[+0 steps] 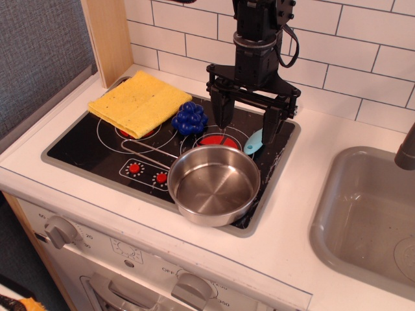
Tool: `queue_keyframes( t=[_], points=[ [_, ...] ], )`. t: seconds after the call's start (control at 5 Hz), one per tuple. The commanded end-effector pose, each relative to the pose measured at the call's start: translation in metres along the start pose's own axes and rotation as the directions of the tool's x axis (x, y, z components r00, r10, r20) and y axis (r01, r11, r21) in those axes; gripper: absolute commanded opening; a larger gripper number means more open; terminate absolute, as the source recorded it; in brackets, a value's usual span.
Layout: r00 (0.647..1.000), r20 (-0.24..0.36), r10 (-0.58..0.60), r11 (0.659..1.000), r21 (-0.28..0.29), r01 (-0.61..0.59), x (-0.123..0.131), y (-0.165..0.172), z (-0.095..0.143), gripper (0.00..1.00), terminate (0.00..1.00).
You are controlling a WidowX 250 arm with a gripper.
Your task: Place the yellow cloth beside the metal pot.
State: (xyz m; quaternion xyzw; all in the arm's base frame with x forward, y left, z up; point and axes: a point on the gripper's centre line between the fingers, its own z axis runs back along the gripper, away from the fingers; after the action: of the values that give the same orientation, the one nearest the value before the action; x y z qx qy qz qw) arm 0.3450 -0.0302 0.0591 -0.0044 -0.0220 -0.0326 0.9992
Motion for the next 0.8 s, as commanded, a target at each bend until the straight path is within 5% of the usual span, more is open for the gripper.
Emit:
queue_keyframes(
  t=[0.0, 0.6],
  points=[
    [1.000, 0.000, 0.000, 1.000, 0.000, 0.000, 0.000, 0.000, 0.000, 1.00, 0.00],
    [0.981, 0.084, 0.177, 0.975, 0.118, -0.186, 0.028, 0.121, 0.024, 1.00, 0.00]
  ],
)
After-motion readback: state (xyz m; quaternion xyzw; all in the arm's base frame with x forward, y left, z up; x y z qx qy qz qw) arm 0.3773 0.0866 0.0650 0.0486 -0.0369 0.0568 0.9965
